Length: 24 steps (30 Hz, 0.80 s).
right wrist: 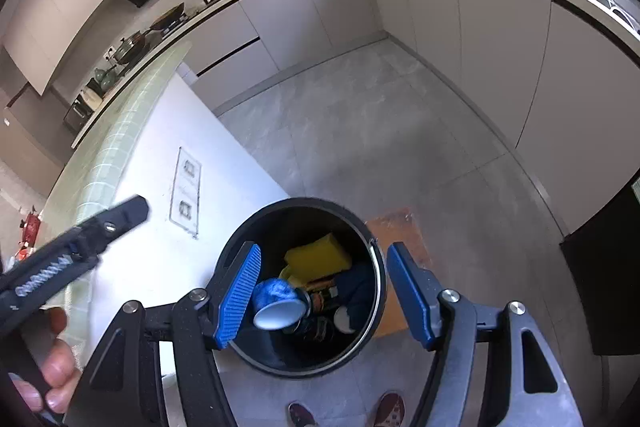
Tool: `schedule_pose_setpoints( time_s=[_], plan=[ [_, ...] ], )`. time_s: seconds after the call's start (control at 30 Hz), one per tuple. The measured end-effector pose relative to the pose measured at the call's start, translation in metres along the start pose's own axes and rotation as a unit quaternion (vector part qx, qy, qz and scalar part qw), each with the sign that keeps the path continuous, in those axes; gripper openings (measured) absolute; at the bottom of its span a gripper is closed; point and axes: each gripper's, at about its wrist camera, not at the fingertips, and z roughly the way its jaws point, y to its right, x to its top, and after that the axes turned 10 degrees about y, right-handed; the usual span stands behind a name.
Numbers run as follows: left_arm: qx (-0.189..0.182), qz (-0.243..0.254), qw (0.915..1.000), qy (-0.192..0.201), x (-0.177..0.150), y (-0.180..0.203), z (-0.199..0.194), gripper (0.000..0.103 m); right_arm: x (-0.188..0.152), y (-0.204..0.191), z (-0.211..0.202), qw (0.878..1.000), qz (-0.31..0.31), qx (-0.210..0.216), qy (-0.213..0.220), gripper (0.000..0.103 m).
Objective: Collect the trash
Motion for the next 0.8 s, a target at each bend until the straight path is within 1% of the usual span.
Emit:
schedule_pose_setpoints(
  time_s=[0.13, 0.2, 0.37, 0.47, 0.57, 0.63, 0.7, 0.8],
  plan=[
    [0.002, -0.011, 0.9999, 0.007, 0.0, -0.009, -0.033, 0.066, -0.002, -0.013, -0.015, 1.0, -0.009, 0.016, -0.01, 0.068],
    [0.001, -0.011, 0.9999, 0.012, -0.003, -0.016, -0.046, 0.066, -0.005, -0.022, -0.026, 1.0, -0.014, 0.022, -0.008, 0.068],
    [-0.009, -0.009, 0.9997, 0.021, -0.021, -0.037, -0.088, 0.067, -0.02, -0.046, -0.06, 0.999, -0.026, 0.033, -0.002, 0.068],
    [-0.017, -0.012, 0.9993, 0.032, -0.038, -0.052, -0.116, 0.072, -0.037, -0.066, -0.086, 0.998, -0.046, 0.038, -0.002, 0.068],
    [-0.017, -0.02, 0.9989, 0.04, -0.056, -0.067, -0.143, 0.076, -0.066, -0.088, -0.118, 0.997, -0.066, 0.04, -0.002, 0.068],
    [-0.009, -0.024, 0.9984, 0.05, -0.07, -0.08, -0.165, 0.077, -0.087, -0.103, -0.14, 0.996, -0.083, 0.042, -0.008, 0.068],
    [0.001, -0.028, 0.9979, 0.059, -0.082, -0.088, -0.183, 0.082, -0.103, -0.115, -0.16, 0.994, -0.098, 0.046, -0.01, 0.069],
    [0.024, -0.027, 0.997, 0.069, -0.101, -0.1, -0.213, 0.084, -0.124, -0.131, -0.199, 0.992, -0.114, 0.057, 0.006, 0.069]
  ],
)
